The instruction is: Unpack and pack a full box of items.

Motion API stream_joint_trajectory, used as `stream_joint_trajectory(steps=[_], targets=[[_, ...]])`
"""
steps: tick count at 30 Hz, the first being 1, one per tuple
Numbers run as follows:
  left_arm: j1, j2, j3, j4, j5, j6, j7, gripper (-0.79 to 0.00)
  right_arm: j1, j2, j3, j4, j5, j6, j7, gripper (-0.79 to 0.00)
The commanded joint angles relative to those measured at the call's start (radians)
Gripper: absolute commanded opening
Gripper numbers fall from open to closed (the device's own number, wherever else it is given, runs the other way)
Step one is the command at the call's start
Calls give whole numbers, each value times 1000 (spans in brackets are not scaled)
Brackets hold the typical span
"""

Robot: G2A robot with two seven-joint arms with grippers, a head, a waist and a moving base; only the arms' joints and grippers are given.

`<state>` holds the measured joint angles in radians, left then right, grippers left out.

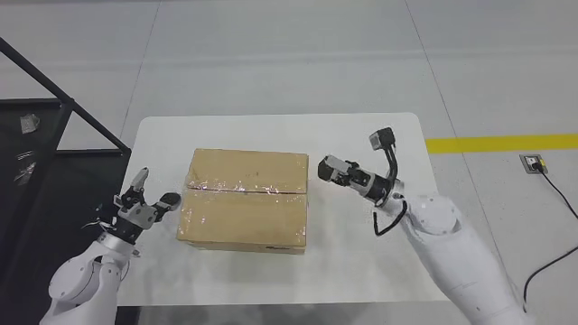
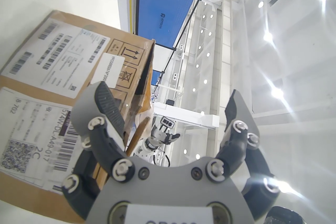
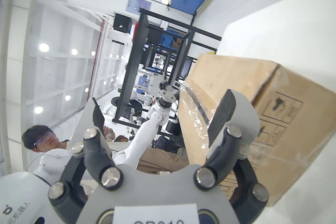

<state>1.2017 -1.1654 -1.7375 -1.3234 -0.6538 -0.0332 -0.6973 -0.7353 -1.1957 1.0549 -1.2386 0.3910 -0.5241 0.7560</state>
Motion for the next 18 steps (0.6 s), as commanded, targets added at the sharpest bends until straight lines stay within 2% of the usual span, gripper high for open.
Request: stream_joint_trajectory(steps=[1,5,10,14,18], targets=[[3,0,5,-2,-3,-3,-11,0,-3,0,-10,-36,43,36,84,0],[11,1,14,-6,-5,-11,-23,0,53,-18,-63,36,168,115,228,0],[19,2,27,-8,-6,-17,-35,0,136,-55,-146,188,214,160,289,0],[21,3,33,-6,-7,-20,-45,0,185,-81,-191,276,176,167,238,0],[21,4,43,-5,-7,-19,-54,0,210,-98,-221,307,102,175,152,0]])
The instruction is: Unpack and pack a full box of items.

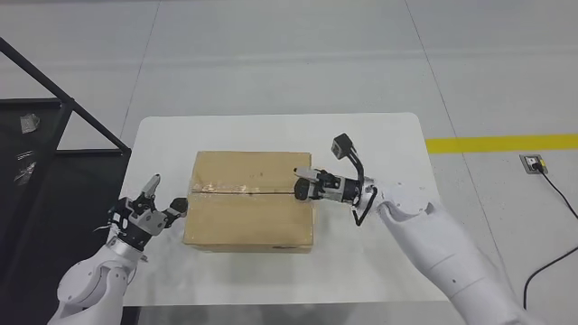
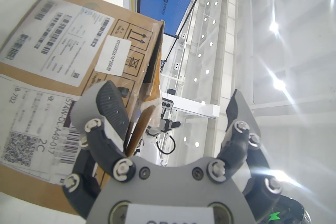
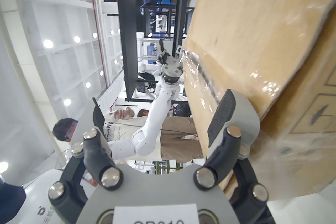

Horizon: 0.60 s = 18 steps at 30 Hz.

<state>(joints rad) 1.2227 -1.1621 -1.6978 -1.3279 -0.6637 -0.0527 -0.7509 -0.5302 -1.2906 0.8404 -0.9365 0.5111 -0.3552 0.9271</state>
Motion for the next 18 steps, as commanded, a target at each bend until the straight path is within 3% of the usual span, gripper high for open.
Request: stream_joint_trajectory(steps=[1,18], targets=[[-1,0,7,-1,5,1,-2,0,8,-7,-13,5,-30,14,-29,0],[1,-1,54,-18,-11,-8,-5,0,87,-110,-140,84,-43,45,-68,0]])
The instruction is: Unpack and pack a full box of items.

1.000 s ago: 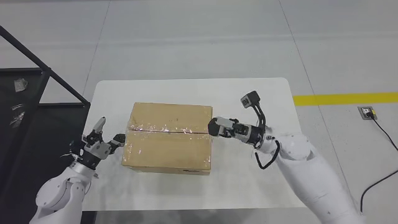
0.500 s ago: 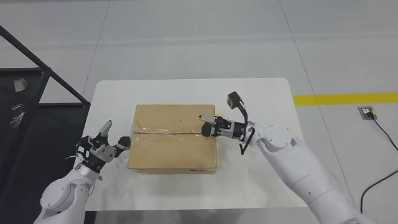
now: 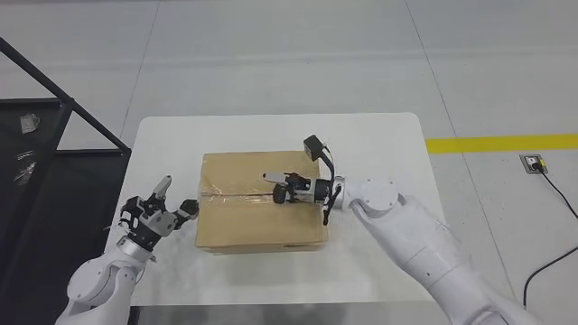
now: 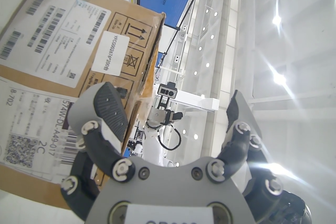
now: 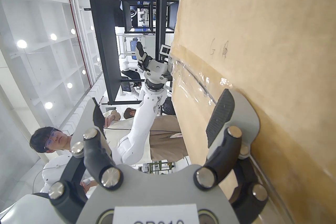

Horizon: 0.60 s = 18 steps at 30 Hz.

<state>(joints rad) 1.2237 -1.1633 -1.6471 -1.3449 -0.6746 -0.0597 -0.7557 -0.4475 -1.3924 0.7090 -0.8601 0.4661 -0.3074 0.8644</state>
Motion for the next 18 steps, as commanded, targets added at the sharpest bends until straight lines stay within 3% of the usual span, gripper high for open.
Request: stream_joint_trajectory(steps=[1,18], targets=[[0,0,7,-1,0,-1,-1,0,9,-16,-16,15,4,-6,-8,0],[-6,-1,44,12,-17,-4,-19,0,91,-194,-157,180,36,-45,-89,0]])
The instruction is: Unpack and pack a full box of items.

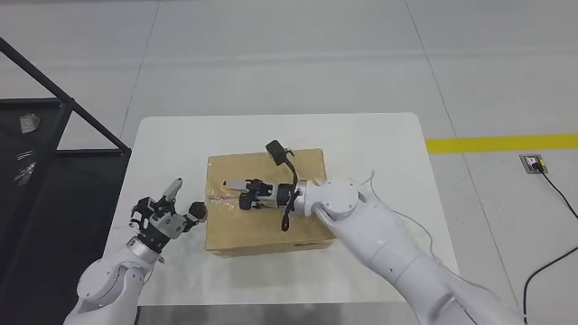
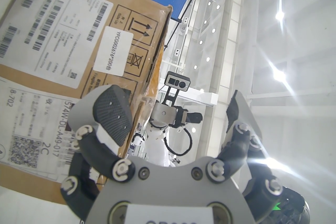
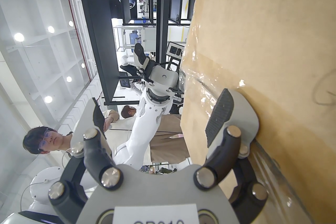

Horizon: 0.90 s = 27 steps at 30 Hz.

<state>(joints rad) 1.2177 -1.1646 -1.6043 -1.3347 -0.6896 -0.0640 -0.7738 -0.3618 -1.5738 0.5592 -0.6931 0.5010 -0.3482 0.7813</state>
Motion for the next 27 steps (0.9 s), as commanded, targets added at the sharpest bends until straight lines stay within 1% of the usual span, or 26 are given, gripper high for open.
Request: stream_joint_trajectory(steps=[1,7,9,11,13,17,21,24,27], targets=[[-1,0,2,2,-1,0,-3,0,8,-24,-14,23,2,-9,-13,0],[-5,3,2,16,-5,1,-16,0,28,-94,-50,81,-12,-61,-66,0],[-8,3,3,21,-5,3,-20,0,30,-116,-57,100,-11,-92,-86,0],[-10,4,4,26,-4,4,-23,0,30,-136,-59,120,-10,-145,-109,0],[-11,5,5,30,-6,5,-25,0,36,-156,-65,140,-14,-153,-115,0],[-15,6,6,36,-7,5,-32,0,53,-194,-72,190,-3,-113,-93,0],[-17,8,-6,47,-18,-1,-31,0,68,-222,-68,246,9,-104,-61,0],[-18,11,-24,59,-35,-6,-30,0,78,-233,-53,285,29,-110,-18,0],[-22,14,-42,74,-47,-7,-31,0,86,-236,-29,320,58,-121,39,0]])
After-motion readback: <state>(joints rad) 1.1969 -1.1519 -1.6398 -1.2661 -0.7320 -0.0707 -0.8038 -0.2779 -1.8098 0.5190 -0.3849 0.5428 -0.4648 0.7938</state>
